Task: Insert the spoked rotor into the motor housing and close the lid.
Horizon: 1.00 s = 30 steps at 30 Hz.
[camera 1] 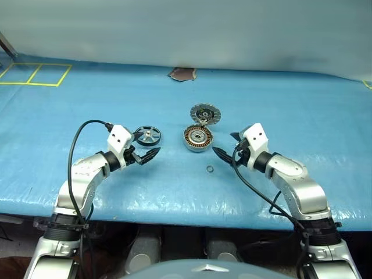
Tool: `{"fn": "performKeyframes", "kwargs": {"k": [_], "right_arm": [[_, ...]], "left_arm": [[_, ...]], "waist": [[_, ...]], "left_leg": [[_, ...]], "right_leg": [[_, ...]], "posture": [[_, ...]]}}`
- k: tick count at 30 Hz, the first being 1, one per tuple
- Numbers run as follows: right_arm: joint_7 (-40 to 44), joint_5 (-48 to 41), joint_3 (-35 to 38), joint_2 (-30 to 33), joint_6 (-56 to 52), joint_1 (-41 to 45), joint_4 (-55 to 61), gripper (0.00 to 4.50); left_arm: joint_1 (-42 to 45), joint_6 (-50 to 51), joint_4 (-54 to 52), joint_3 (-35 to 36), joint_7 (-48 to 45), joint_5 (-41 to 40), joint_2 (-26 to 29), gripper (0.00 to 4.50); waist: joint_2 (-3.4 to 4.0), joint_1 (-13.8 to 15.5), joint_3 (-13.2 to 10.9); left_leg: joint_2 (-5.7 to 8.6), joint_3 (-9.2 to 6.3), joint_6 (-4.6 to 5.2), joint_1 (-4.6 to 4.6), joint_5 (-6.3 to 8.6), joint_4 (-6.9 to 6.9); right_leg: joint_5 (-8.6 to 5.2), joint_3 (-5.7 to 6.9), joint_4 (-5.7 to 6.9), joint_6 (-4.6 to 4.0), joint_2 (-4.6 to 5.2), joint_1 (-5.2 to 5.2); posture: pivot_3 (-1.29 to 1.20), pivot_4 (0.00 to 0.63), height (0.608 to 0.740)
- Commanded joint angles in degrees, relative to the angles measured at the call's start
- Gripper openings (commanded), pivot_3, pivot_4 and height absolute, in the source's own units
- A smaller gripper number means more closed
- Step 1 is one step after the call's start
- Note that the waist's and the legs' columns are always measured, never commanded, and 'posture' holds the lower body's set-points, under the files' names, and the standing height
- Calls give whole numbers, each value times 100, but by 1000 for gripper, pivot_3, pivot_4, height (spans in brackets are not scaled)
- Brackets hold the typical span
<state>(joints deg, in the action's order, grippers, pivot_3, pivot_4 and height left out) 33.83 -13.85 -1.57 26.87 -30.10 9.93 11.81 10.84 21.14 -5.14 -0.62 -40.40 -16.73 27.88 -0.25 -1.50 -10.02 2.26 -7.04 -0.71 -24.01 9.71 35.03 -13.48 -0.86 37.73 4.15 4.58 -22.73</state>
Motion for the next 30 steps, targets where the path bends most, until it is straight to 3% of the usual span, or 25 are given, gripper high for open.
{"fn": "performKeyframes", "kwargs": {"k": [1,11,30], "right_arm": [[25,7,53,43,123,150,100,4488],[98,206,9,168,583,81,20,4488],[298,289,5,166,994,148,-91,4488]], "left_arm": [[23,-7,-243,100,-106,-119,67,4500],[72,72,-265,150,-481,-461,108,4500],[165,-230,-83,-1,-511,-296,53,4500]], "waist": [[0,2,0],[-2,12,-1],[-3,16,-2]], "left_leg": [[0,0,0,0,0,0],[1,0,-1,-4,1,-2],[1,0,-2,-4,1,-1]], "right_leg": [[0,0,0,0,0,0],[0,1,-5,0,1,-2],[0,1,-5,1,1,-1]], "posture": [[0,150,740],[0,150,740],[0,150,740]]}}
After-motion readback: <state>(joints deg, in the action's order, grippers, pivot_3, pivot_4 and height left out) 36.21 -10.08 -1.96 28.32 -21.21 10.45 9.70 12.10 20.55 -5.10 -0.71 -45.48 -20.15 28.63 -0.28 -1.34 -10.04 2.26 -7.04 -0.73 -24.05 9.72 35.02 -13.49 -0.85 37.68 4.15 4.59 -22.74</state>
